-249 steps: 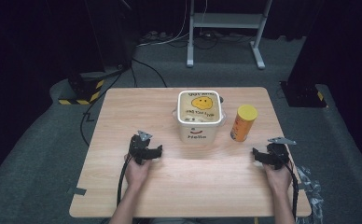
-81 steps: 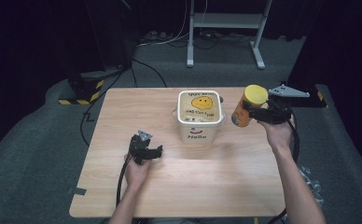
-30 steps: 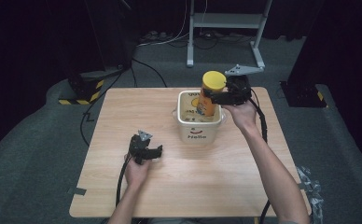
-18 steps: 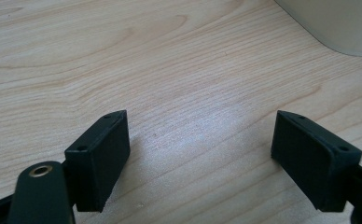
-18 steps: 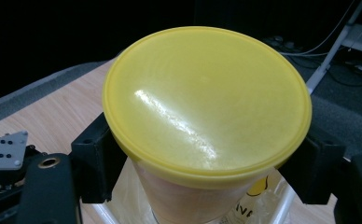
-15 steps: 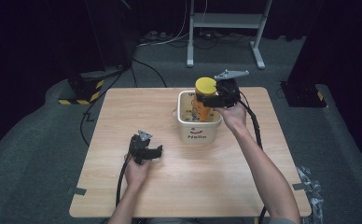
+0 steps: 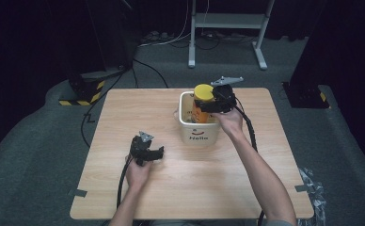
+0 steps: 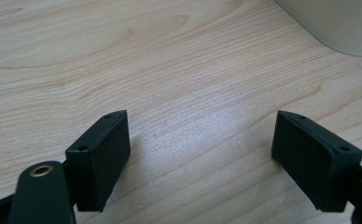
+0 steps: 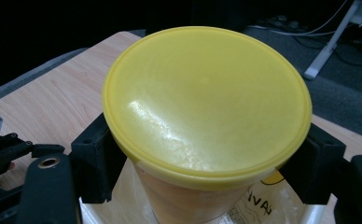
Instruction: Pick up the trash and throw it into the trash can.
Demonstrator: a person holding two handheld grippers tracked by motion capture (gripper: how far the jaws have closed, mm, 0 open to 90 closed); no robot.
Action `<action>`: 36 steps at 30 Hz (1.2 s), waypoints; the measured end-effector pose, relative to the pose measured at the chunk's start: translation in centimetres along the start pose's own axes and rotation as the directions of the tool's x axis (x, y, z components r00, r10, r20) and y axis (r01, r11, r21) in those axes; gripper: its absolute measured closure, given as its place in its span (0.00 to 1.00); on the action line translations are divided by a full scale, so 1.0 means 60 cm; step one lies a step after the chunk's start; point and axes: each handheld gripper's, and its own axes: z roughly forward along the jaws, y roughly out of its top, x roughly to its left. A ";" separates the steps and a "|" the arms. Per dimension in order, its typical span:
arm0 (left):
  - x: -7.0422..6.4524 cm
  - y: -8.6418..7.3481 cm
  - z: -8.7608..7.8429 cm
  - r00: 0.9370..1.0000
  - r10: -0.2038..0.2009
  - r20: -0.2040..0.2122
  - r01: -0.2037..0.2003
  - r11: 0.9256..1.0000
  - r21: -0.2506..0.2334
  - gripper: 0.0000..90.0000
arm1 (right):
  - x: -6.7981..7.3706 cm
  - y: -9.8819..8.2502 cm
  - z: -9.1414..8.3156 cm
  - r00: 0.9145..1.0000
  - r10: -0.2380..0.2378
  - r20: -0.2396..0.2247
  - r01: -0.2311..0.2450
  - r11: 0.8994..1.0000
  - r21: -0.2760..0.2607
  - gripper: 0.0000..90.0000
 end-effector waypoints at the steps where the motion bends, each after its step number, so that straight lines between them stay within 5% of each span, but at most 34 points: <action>1: 0.000 0.000 0.000 1.000 0.001 -0.001 -0.001 1.000 0.000 0.22 | -0.002 -0.003 0.003 1.000 0.003 -0.002 -0.003 1.000 0.005 0.27; 6: 0.000 0.000 0.000 1.000 0.003 -0.001 -0.003 1.000 0.002 0.22 | -0.008 -0.015 0.014 1.000 0.020 -0.001 -0.020 1.000 0.023 0.27; 11: 0.000 0.000 0.000 1.000 0.001 -0.001 -0.001 1.000 0.002 0.22 | -0.002 -0.026 0.026 0.999 -0.018 0.026 0.017 0.999 0.050 0.27; 15: 0.000 0.000 0.000 1.000 0.001 -0.001 -0.001 1.000 0.003 0.22 | -0.006 -0.039 0.038 1.000 0.013 0.015 -0.014 0.998 0.060 0.27; 36: 0.000 0.001 0.000 1.000 0.001 0.000 -0.001 1.000 -0.002 0.22 | -0.006 -0.046 0.060 1.000 0.015 0.019 -0.016 0.996 0.090 0.25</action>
